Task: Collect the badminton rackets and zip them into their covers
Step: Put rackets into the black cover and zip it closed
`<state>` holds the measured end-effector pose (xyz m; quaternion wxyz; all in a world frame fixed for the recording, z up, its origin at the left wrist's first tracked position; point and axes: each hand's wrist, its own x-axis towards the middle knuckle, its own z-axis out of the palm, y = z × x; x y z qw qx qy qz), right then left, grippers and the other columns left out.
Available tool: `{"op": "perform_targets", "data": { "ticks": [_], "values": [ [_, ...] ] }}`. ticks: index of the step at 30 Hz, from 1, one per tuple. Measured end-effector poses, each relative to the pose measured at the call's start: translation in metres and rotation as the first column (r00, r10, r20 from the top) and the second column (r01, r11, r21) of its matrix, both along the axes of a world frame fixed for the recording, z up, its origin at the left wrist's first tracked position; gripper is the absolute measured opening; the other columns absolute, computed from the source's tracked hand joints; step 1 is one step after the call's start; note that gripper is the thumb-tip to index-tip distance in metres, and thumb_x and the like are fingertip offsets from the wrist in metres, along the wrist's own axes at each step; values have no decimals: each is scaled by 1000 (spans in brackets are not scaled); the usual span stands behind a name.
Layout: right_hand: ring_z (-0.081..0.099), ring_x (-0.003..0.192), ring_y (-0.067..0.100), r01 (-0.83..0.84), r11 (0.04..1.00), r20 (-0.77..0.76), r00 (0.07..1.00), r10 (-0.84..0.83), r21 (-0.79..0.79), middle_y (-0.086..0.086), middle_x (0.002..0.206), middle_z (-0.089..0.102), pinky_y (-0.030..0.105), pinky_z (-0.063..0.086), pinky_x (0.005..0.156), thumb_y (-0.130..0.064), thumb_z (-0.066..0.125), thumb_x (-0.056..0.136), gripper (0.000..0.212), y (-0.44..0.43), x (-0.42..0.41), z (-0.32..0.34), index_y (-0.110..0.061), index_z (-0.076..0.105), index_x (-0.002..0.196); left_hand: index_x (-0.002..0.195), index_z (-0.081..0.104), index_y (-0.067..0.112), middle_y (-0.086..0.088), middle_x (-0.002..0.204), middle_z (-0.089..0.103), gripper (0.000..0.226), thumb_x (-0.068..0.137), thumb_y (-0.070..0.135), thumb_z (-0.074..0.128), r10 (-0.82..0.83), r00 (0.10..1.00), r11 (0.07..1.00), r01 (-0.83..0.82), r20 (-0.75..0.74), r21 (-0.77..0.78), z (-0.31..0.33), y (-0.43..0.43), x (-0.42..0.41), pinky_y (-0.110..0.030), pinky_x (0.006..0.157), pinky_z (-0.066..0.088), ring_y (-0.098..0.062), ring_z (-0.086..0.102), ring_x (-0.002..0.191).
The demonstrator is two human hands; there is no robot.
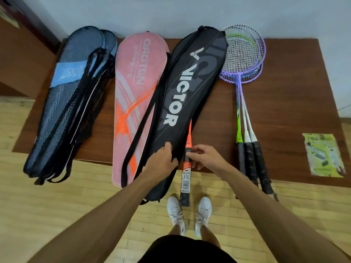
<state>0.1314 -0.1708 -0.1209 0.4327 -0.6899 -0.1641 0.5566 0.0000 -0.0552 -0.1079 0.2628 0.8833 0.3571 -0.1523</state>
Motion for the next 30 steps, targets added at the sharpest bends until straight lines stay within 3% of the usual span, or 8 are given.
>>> {"op": "perform_targets", "data": {
  "ticks": [5, 8, 10, 13, 19, 22, 26, 30],
  "values": [
    [59, 56, 12, 71, 997, -21, 997, -71, 12, 7, 77, 66, 19, 50, 49, -9, 66, 87, 17, 6, 1, 3, -2, 62, 102, 97, 49, 9, -8, 79, 61, 12, 90, 18, 53, 155, 975, 988, -154, 159, -20, 18, 6, -3, -40, 69, 49, -29, 60, 75],
    [56, 56, 15, 205, 976, -55, 978, -201, 74, 7, 72, 62, 20, 50, 49, -6, 69, 85, 21, 11, 0, 12, 1, 62, 103, 104, 54, 11, -4, 78, 59, 14, 91, 16, 57, 246, 935, 962, -203, 257, -183, 36, 10, 1, -35, 63, 52, -23, 60, 71],
    [55, 49, 11, 243, 963, -50, 970, -239, 118, 4, 65, 60, 19, 48, 46, -5, 69, 84, 16, 19, -1, 18, -1, 62, 98, 102, 54, 11, -12, 79, 60, 11, 91, 13, 57, 269, 916, 941, -183, 298, -286, 46, 12, 6, -36, 53, 54, -30, 61, 62],
    [53, 42, 7, 295, 945, -15, 955, -296, 144, 2, 60, 60, 20, 47, 46, -5, 71, 82, 11, 28, -5, 16, -5, 64, 90, 100, 52, 10, -16, 78, 61, 9, 92, 11, 55, 274, 905, 938, -177, 324, -299, 51, 17, 9, -38, 49, 54, -37, 61, 58],
    [59, 52, 12, 415, 910, 138, 900, -413, 10, 2, 67, 68, 24, 50, 54, -15, 77, 78, 9, 45, -27, -5, -14, 70, 84, 102, 48, 11, -12, 71, 61, 10, 94, 12, 53, 258, 915, 932, -152, 309, -329, 39, 12, 9, -33, 50, 53, -25, 60, 51],
    [66, 60, 13, 379, 925, 157, 913, -376, 12, 1, 75, 71, 24, 56, 61, -17, 76, 79, 15, 43, -29, -11, -13, 71, 93, 99, 49, 14, -17, 73, 62, 8, 93, 13, 54, 283, 903, 920, -161, 324, -356, 27, 13, 4, -31, 49, 52, -20, 59, 52],
    [67, 73, 17, 276, 953, 6, 960, -279, 128, 3, 76, 68, 32, 58, 74, -4, 74, 79, 31, 24, -28, -16, -20, 66, 104, 100, 45, 17, -9, 73, 59, 10, 94, 15, 53, 250, 914, 923, -126, 319, -364, 20, 12, 3, -37, 53, 55, -21, 59, 55],
    [64, 63, 18, 330, 941, 78, 939, -335, 71, 5, 69, 65, 30, 58, 64, -3, 76, 77, 16, 30, -29, -19, -12, 63, 80, 105, 42, 18, 0, 74, 56, 12, 96, 16, 50, 227, 908, 932, -98, 352, -349, 18, 11, 8, -40, 60, 54, -17, 57, 58]
  ]
}}
